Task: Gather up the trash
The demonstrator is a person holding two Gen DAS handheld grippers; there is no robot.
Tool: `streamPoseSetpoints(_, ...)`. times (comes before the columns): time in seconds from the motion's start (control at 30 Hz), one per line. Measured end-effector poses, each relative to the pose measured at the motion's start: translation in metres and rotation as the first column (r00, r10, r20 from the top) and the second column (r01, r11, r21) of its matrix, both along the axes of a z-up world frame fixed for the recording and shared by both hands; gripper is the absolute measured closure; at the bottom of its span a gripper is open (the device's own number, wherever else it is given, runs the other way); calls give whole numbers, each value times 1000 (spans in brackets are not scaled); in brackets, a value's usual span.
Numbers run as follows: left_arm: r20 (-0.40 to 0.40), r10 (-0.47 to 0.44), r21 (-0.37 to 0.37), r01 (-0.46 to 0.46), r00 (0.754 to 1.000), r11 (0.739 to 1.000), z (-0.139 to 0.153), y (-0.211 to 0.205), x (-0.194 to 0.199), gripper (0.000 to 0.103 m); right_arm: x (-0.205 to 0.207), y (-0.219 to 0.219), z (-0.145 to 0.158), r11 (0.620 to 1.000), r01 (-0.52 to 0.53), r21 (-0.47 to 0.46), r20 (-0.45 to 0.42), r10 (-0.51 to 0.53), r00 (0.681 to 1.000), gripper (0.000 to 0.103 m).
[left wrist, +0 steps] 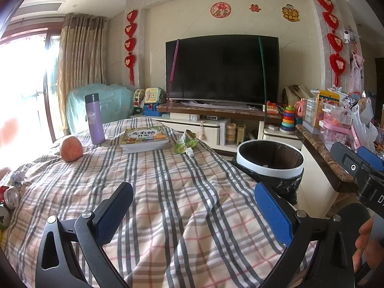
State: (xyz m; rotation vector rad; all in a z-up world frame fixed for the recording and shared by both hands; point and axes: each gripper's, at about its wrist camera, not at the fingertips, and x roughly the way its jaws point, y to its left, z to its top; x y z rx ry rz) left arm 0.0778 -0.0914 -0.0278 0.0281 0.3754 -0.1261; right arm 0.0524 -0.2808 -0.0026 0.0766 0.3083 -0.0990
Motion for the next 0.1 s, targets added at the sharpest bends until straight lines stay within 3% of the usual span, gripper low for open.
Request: streamPoseSetpoints(0.1,-4,-4,-7,4,1000,1000,1,3,1,1,2,1,-1,1000,-8,4,-7,8,1000,0)
